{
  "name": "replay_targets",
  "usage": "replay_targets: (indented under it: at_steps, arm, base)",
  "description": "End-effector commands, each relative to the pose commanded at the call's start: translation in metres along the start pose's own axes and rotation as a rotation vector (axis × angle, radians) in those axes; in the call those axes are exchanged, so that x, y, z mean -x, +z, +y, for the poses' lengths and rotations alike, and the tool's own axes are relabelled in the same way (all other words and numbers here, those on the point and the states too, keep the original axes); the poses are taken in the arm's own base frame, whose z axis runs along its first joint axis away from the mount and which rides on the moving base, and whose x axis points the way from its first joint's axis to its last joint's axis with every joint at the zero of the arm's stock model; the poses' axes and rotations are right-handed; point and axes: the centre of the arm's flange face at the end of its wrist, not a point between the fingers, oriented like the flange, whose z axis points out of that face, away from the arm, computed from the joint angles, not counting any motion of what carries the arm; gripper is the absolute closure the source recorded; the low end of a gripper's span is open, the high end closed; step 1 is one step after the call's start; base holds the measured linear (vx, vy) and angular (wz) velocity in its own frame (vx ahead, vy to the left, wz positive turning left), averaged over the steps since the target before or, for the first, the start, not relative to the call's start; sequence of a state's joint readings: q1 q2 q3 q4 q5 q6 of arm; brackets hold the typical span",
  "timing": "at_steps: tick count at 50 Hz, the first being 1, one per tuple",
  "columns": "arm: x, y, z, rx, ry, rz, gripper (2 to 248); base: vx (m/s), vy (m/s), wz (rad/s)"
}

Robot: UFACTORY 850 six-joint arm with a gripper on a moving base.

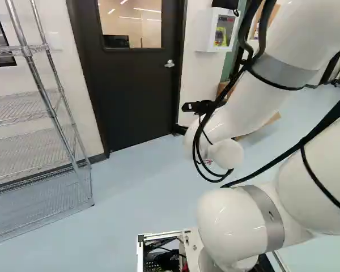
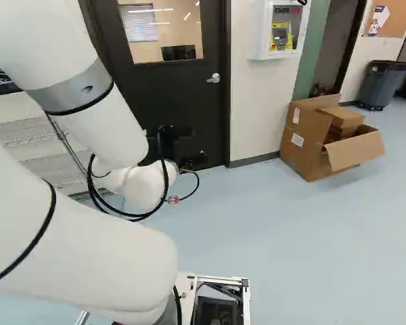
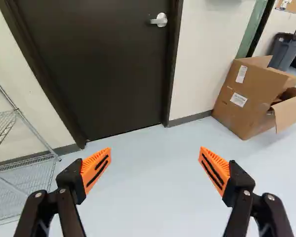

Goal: Open the door and move inside

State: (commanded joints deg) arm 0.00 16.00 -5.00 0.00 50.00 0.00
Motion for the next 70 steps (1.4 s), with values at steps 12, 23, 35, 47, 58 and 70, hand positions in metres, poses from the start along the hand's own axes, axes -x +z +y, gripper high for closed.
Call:
replay_targets:
  at_steps: [12, 23, 35, 47, 58, 70]
  arm:
    - [0.0000, 0.0000, 0.0000, 0.000, 0.000, 0.000, 3]
    - [0.0000, 0.0000, 0.0000, 0.000, 0.000, 0.000, 3]
    - [0.0000, 0.0000, 0.0000, 0.000, 0.000, 0.000, 3]
    - [0.0000, 0.0000, 0.0000, 0.000, 0.000, 0.000, 3]
    - [0.0000, 0.0000, 0.0000, 0.000, 0.000, 0.000, 3]
    - [0.0000, 0.0000, 0.0000, 0.000, 0.000, 0.000, 3]
  base:
    - [0.172, -0.031, -0.015]
    - [0.177, -0.031, -0.013]
    - [0.172, -0.030, -0.016]
    - [0.181, -0.032, -0.014]
    - [0.177, -0.035, -0.006]
    - [0.185, -0.043, -0.005]
